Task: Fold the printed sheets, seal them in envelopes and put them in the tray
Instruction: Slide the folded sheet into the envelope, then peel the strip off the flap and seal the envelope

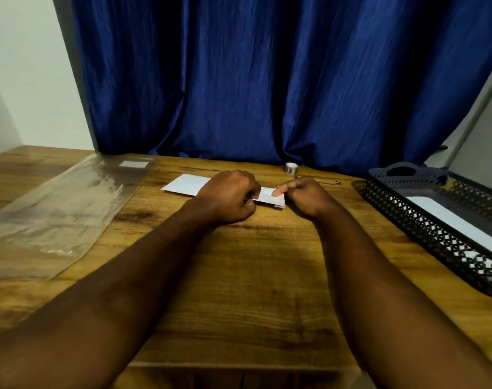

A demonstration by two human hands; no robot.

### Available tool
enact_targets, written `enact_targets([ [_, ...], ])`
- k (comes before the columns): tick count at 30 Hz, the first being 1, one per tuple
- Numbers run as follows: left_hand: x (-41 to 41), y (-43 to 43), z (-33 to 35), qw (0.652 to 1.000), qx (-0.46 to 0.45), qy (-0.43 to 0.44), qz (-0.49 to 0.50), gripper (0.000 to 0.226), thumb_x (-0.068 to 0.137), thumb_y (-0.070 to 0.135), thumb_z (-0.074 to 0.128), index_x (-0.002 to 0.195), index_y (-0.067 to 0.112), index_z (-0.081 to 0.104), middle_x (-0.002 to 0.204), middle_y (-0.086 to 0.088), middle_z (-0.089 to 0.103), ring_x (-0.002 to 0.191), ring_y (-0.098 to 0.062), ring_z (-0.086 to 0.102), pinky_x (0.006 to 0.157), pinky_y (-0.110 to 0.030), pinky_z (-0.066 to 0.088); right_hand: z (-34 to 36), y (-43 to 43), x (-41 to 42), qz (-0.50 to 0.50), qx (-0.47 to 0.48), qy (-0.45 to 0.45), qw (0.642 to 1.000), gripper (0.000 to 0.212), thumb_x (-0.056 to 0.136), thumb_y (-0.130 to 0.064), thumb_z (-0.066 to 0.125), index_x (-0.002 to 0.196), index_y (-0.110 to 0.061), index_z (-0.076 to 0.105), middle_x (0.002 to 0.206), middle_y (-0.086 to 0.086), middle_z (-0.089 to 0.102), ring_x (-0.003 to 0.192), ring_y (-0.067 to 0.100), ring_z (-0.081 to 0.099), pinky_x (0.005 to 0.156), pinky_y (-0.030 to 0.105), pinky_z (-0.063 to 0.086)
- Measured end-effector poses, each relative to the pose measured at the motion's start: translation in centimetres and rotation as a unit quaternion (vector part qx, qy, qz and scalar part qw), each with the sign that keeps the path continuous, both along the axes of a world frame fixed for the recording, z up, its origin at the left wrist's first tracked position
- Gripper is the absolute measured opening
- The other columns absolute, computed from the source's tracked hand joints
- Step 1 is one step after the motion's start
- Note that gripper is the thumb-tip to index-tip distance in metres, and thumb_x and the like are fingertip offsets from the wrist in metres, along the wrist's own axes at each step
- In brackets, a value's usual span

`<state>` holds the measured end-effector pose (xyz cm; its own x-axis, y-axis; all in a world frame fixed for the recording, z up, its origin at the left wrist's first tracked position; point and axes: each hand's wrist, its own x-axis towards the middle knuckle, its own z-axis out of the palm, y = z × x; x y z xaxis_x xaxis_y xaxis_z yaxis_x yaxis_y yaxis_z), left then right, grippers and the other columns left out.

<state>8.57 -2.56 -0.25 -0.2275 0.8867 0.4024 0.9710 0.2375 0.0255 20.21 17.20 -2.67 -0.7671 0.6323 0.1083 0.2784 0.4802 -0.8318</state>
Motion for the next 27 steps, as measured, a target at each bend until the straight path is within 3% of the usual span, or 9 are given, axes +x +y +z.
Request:
enact_targets([
  [3, -0.2, 0.3, -0.3, 0.999, -0.014, -0.029, -0.004, 0.015, 0.086, 0.034, 0.069, 0.099, 0.028, 0.073, 0.098, 0.009, 0.066, 0.090, -0.013, 0.058, 0.078, -0.038, 0.056, -0.3, 0.4, -0.3, -0.033, -0.002, -0.012, 0.999, 0.020, 0.093, -0.024, 0.066, 0.089, -0.024, 0.086, 0.119, -0.003, 0.071, 0.108, 0.017, 0.063, 0.094, 0.041, 0.055],
  [8, -0.3, 0.9, -1.0, 0.998, -0.006, -0.047, -0.030, 0.015, 0.086, 0.042, 0.069, 0.088, 0.028, 0.073, 0.088, 0.012, 0.066, 0.085, -0.009, 0.060, 0.072, -0.033, 0.051, -0.8, 0.4, 0.0, -0.019, 0.067, 0.005, 0.998, 0.016, 0.095, -0.015, 0.072, 0.101, -0.023, 0.084, 0.109, -0.011, 0.076, 0.099, 0.006, 0.067, 0.084, 0.027, 0.053],
  [11, -0.5, 1.2, -1.6, 0.997, 0.036, -0.051, -0.044, 0.033, 0.093, 0.055, 0.066, 0.108, 0.026, 0.075, 0.108, 0.012, 0.069, 0.101, -0.007, 0.059, 0.083, -0.031, 0.046, -0.9, 0.5, 0.3, 0.008, 0.111, 0.012, 0.994, 0.016, 0.094, -0.012, 0.073, 0.104, -0.020, 0.083, 0.102, -0.010, 0.077, 0.088, -0.003, 0.067, 0.077, 0.019, 0.051],
  [14, -0.7, 1.4, -1.8, 0.995, 0.073, -0.059, -0.021, 0.043, 0.100, 0.052, 0.060, 0.132, 0.024, 0.067, 0.136, 0.005, 0.062, 0.126, -0.014, 0.051, 0.103, -0.034, 0.042, -0.8, 0.5, 0.4, 0.023, 0.139, -0.001, 0.990, 0.017, 0.095, -0.013, 0.073, 0.108, -0.019, 0.083, 0.103, -0.010, 0.077, 0.085, -0.005, 0.065, 0.070, 0.014, 0.046],
  [17, -0.9, 1.7, -2.2, 0.996, 0.019, -0.087, 0.014, 0.057, 0.104, 0.057, 0.052, 0.152, 0.026, 0.052, 0.161, 0.000, 0.044, 0.147, -0.019, 0.037, 0.116, -0.037, 0.033, -0.6, 0.4, 0.5, 0.030, 0.134, -0.017, 0.990, 0.019, 0.095, -0.012, 0.072, 0.108, -0.021, 0.083, 0.102, -0.011, 0.077, 0.086, -0.001, 0.067, 0.072, 0.017, 0.048],
  [21, -1.6, 2.1, -3.2, 0.987, -0.091, -0.131, 0.037, 0.064, 0.106, 0.063, 0.040, 0.161, 0.030, 0.041, 0.170, 0.001, 0.032, 0.156, -0.020, 0.026, 0.126, -0.042, 0.021, -0.6, -0.3, -0.2, 0.004, 0.145, -0.017, 0.989, 0.018, 0.090, -0.012, 0.072, 0.098, -0.023, 0.084, 0.100, -0.011, 0.078, 0.089, 0.005, 0.072, 0.079, 0.026, 0.058],
  [25, -1.6, 2.5, -3.5, 0.988, -0.082, -0.128, 0.038, 0.062, 0.106, 0.062, 0.040, 0.159, 0.030, 0.043, 0.169, 0.000, 0.034, 0.157, -0.020, 0.026, 0.128, -0.043, 0.019, -1.1, -0.8, -1.4, -0.059, 0.163, -0.017, 0.985, 0.014, 0.081, -0.018, 0.068, 0.078, -0.026, 0.080, 0.083, -0.012, 0.076, 0.083, 0.008, 0.071, 0.078, 0.033, 0.063],
  [27, -1.4, 2.5, -3.4, 0.988, -0.082, -0.128, 0.036, 0.062, 0.106, 0.061, 0.041, 0.160, 0.029, 0.043, 0.169, 0.000, 0.034, 0.156, -0.020, 0.026, 0.128, -0.043, 0.019, -1.5, -0.7, -1.7, -0.094, 0.140, 0.005, 0.986, 0.013, 0.079, -0.017, 0.065, 0.070, -0.022, 0.073, 0.073, -0.011, 0.072, 0.076, 0.008, 0.068, 0.073, 0.030, 0.057],
])
